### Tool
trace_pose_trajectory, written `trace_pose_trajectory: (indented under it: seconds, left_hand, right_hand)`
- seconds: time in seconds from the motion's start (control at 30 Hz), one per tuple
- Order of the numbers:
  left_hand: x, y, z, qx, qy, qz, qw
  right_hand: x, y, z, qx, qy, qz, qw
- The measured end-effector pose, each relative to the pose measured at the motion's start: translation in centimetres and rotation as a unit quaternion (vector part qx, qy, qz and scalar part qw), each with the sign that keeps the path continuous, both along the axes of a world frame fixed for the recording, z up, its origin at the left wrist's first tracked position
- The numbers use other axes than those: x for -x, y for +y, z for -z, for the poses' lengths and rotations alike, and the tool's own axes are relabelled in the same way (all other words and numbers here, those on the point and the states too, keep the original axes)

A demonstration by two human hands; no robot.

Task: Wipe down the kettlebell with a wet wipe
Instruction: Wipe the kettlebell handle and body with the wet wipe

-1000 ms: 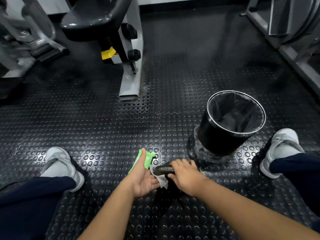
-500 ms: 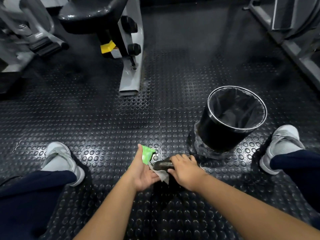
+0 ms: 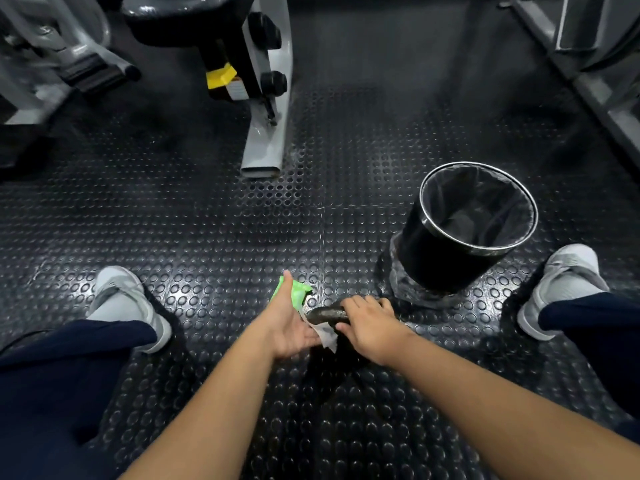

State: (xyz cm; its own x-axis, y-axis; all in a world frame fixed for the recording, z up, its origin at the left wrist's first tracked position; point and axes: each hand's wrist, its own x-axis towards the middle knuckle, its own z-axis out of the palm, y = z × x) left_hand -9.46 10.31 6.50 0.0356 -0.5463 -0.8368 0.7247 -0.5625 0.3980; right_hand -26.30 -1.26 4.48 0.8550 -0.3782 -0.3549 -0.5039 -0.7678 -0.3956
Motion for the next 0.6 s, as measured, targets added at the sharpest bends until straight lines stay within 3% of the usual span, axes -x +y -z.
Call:
trace_pose_trajectory:
  seconds: [0.1,0.27,0.4,0.6]
  left_hand:
    - [-1.2,0.0,-0.8,-0.008,-0.005,0.034,0.999]
    - [2.3,-0.4,1.5,-0.052,-0.051,-0.027,0.997]
    - [2.6,0.1,1.9,-0.029,-0.032,-0.065,0.997]
    - [-2.8,1.2,-2.4,-0.011,0.017,0.052,0.998]
  right_hand:
    - [-0.2,0.0,-0.1,0.001,0.002,0.0,1.0]
    - [-0.2,0.2,0.3,0.014,0.0,0.003,1.0]
    - [-0.2,0.1,-0.3,0.009,0.005,-0.001,1.0]
    - [0.0,0.0,-0.1,0.015,0.009,-0.006,1.0]
